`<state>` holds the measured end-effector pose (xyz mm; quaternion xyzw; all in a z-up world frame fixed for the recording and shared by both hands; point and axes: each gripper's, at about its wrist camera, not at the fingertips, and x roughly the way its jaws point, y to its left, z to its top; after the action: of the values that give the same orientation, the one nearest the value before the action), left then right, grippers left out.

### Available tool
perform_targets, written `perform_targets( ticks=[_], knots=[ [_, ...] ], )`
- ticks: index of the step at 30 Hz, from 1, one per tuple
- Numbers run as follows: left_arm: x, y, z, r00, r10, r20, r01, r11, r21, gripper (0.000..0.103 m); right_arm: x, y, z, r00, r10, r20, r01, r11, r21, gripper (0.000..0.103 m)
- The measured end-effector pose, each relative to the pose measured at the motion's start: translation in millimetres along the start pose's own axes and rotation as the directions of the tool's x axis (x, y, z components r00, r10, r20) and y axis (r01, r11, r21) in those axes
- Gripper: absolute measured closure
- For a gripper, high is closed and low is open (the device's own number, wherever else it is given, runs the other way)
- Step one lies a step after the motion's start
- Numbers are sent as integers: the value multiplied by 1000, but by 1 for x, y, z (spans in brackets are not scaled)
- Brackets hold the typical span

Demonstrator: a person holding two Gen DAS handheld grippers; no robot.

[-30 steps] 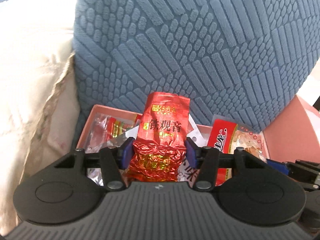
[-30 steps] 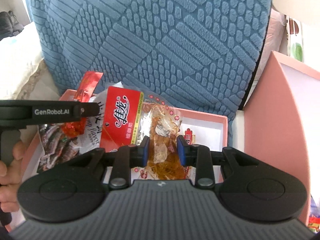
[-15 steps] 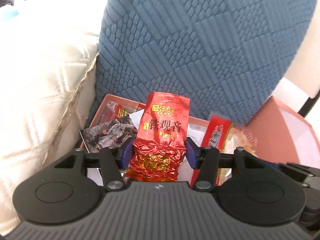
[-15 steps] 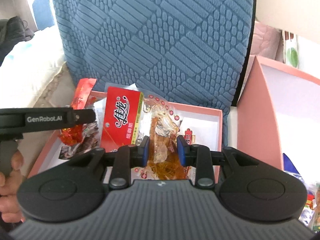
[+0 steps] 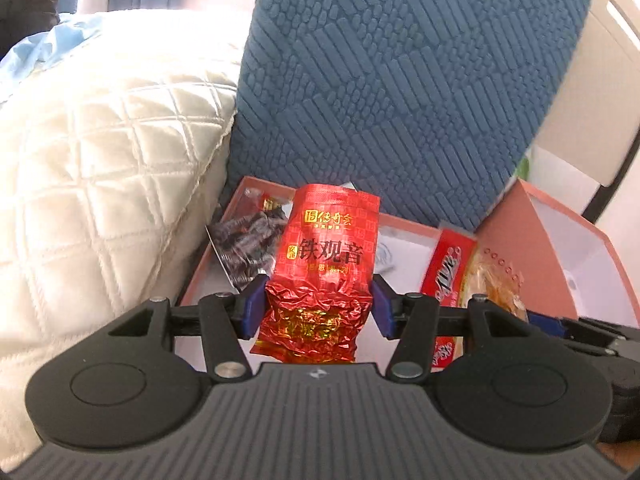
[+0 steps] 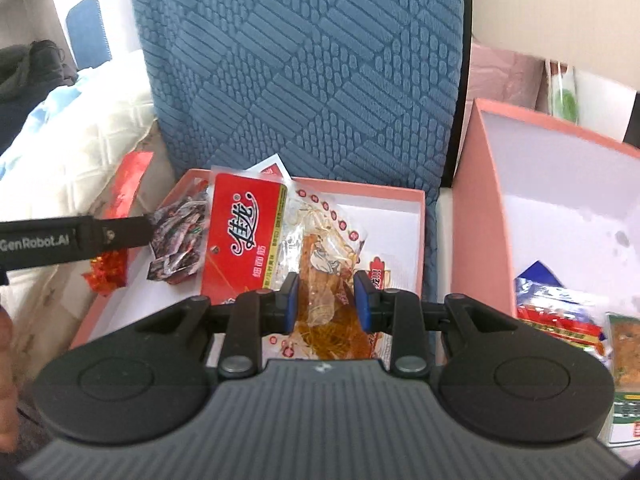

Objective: Organize snacks
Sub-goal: 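Lift both held packets up from the tray, then carry the tea packet and dried-meat packet over the pink-rimmed box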

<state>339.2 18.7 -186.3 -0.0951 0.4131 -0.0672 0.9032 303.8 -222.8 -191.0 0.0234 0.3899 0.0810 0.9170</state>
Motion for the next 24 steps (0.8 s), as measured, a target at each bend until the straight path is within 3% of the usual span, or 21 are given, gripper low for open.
perform_targets(
  ticks=[10,24],
  knots=[
    [-41,-22,-3,1000,-17,17,17,1000,-1,44,-39,4,2,1000,13,13,-12,1000,-22,71],
    [-108,-63,27,995,-36,91,36,999,-3,44,-118,-17,40,989,26,146,-24,1000,-12,71]
  ],
)
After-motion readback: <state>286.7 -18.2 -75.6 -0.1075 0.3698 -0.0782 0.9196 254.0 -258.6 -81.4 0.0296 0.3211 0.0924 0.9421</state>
